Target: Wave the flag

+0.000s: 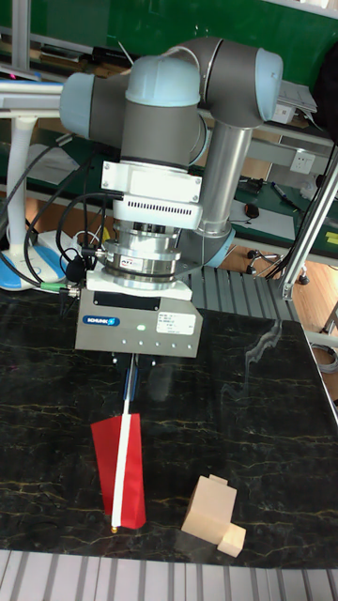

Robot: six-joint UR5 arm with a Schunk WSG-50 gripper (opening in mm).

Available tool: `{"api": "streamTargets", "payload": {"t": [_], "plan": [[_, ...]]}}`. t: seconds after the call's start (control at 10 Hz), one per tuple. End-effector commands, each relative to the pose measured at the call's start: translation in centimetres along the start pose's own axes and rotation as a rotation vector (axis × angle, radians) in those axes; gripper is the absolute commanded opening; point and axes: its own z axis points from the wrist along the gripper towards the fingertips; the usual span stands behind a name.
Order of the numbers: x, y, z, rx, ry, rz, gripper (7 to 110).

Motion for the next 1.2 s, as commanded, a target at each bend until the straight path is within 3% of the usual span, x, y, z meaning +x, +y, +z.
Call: {"api": "streamTargets", "payload": {"t": [0.0, 0.1, 0.3, 0.4, 0.7, 0.9, 1.1], "plan": [[-0.2, 0.6, -0.7, -0.033, -0.005, -0.007, 7], [-0.6, 0.9, -0.7, -0.049, -0.023, -0.030, 22], [-0.9, 0.9, -0.8, -0.056, -0.041, -0.036, 22], [-0.8, 0.9, -1.0, -0.060, -0.039, -0.033, 44], [-0.5, 0.9, -2.0, -0.064, -0.009, -0.030, 44], [-0.2, 0.5, -3.7, -0.030, 0.036, -0.062, 44], [0.3, 0.6, -4.2, -0.021, 0.075, -0.069, 44]]}}
